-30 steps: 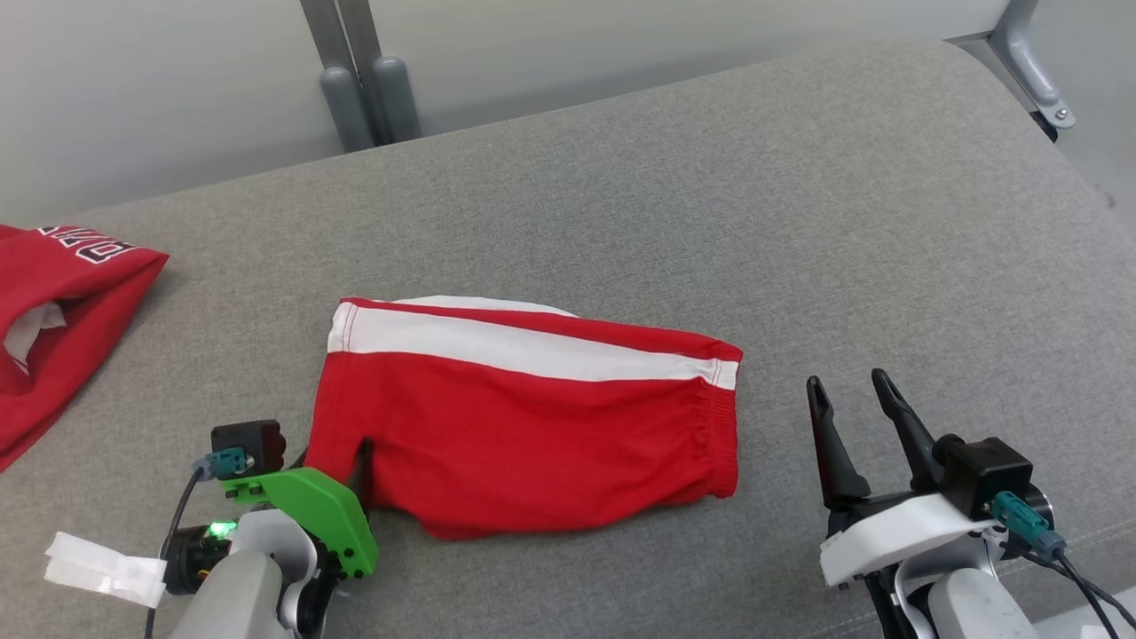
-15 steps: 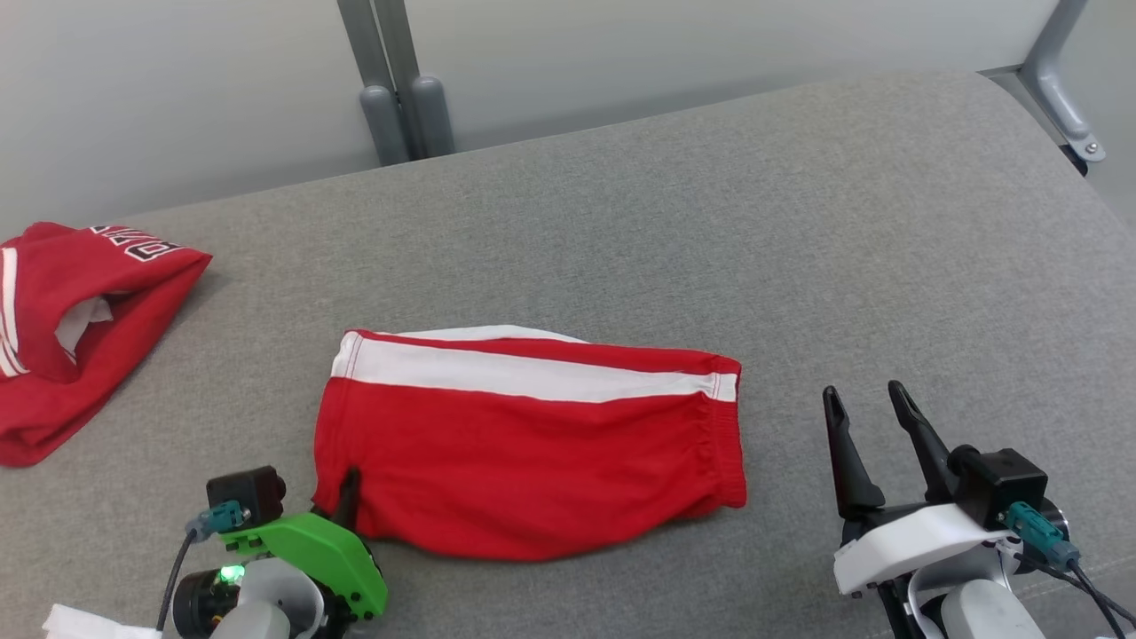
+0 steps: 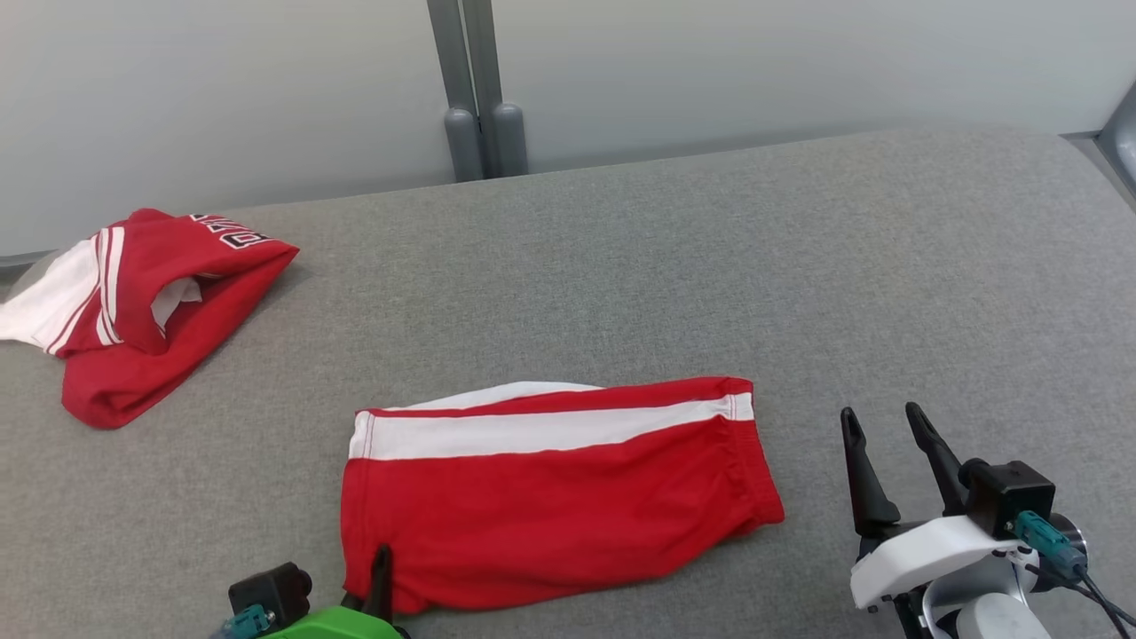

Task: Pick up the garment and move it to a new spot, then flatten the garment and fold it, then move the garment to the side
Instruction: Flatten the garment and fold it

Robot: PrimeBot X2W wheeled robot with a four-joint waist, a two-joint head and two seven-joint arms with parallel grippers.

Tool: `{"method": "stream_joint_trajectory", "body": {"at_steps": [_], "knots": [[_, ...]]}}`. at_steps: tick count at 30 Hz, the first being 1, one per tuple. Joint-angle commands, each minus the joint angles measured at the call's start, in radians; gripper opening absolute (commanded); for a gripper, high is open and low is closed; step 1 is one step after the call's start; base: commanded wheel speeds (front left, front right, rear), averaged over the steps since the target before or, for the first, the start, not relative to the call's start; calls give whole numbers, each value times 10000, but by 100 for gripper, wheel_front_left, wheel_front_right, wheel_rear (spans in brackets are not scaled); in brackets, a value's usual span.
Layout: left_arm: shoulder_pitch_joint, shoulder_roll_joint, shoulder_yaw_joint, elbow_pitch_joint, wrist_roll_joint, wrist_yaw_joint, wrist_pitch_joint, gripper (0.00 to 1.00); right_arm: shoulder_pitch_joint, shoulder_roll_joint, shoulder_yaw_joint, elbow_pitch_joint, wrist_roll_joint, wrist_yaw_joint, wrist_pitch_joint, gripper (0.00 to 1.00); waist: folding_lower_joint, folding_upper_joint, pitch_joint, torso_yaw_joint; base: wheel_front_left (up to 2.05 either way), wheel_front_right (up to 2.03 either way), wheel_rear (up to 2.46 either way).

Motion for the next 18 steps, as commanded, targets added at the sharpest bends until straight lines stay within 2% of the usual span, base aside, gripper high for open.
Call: {"method": "stream_joint_trajectory", "body": {"at_steps": [1, 3, 4, 5, 6, 18], "knots": [[191, -7, 9, -74, -103, 102, -69, 0, 33, -47, 11, 18, -44, -7, 48, 100, 0, 0, -149, 147, 0, 0, 0], [297, -50, -86, -90, -71, 168, -117, 2, 45, -50, 24, 15, -65, -7, 114, 100, 0, 0, -226, 195, 0, 0, 0], [323, -62, -127, -96, -34, 177, -174, 23, 67, -53, 18, 13, -75, -7, 143, 100, 0, 0, -265, 218, 0, 0, 0], [328, -69, -137, -124, 8, 205, -257, 56, 87, -58, 17, 8, -80, -7, 151, 100, 0, 0, -293, 236, 0, 0, 0], [344, -76, -146, -145, 75, 246, -391, 100, 109, -71, 16, 7, -72, -7, 183, 100, 0, 0, -326, 258, 0, 0, 0], [63, 242, -1, -1036, 1239, 489, -1841, 100, 174, -194, -129, 95, -67, -7, 394, 100, 0, 0, -666, 441, 0, 0, 0]]}}
